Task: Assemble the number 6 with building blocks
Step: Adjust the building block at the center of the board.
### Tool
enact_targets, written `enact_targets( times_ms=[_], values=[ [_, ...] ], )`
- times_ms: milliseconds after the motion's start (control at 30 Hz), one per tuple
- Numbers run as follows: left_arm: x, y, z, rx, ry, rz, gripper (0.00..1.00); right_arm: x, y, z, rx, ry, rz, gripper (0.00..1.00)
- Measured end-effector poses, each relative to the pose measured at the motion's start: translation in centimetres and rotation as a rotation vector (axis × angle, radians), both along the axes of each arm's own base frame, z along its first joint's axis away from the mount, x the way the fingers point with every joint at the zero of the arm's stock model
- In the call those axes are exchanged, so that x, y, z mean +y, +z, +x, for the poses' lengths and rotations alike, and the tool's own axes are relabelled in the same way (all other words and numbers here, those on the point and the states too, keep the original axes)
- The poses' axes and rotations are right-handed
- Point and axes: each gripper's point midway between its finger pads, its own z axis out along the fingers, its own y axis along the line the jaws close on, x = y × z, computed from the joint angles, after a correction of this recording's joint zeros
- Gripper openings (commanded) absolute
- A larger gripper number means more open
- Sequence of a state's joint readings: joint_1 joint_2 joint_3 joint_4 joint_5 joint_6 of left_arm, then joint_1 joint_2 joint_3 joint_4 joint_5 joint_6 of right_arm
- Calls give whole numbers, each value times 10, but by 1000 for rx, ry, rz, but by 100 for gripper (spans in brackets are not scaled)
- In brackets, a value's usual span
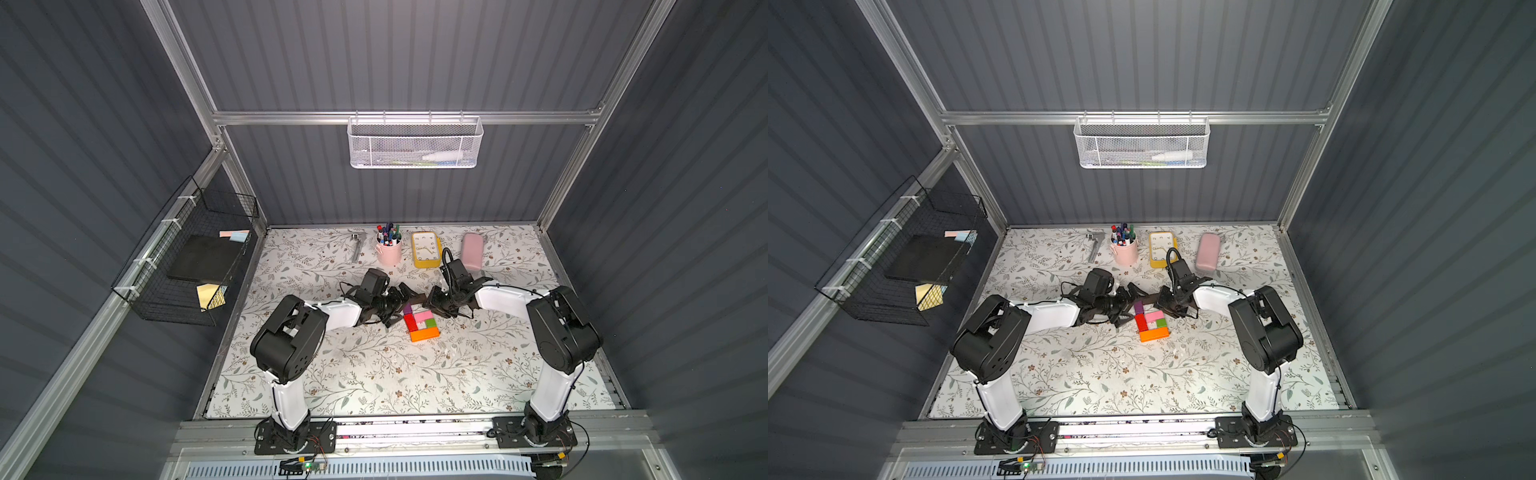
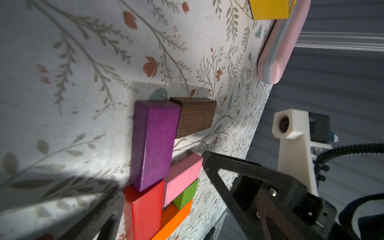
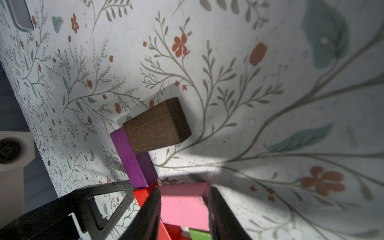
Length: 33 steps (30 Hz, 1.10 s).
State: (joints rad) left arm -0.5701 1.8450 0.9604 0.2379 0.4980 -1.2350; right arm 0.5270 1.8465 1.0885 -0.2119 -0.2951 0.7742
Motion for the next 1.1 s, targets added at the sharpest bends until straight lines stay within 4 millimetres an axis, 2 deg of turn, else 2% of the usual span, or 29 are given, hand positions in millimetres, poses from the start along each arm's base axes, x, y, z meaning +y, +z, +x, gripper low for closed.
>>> enact_targets(
  times_ms=[1100],
  values=[
    [-3, 3, 1, -10, 0, -12, 99, -6, -2, -7, 18, -7, -16, 40]
  ],
)
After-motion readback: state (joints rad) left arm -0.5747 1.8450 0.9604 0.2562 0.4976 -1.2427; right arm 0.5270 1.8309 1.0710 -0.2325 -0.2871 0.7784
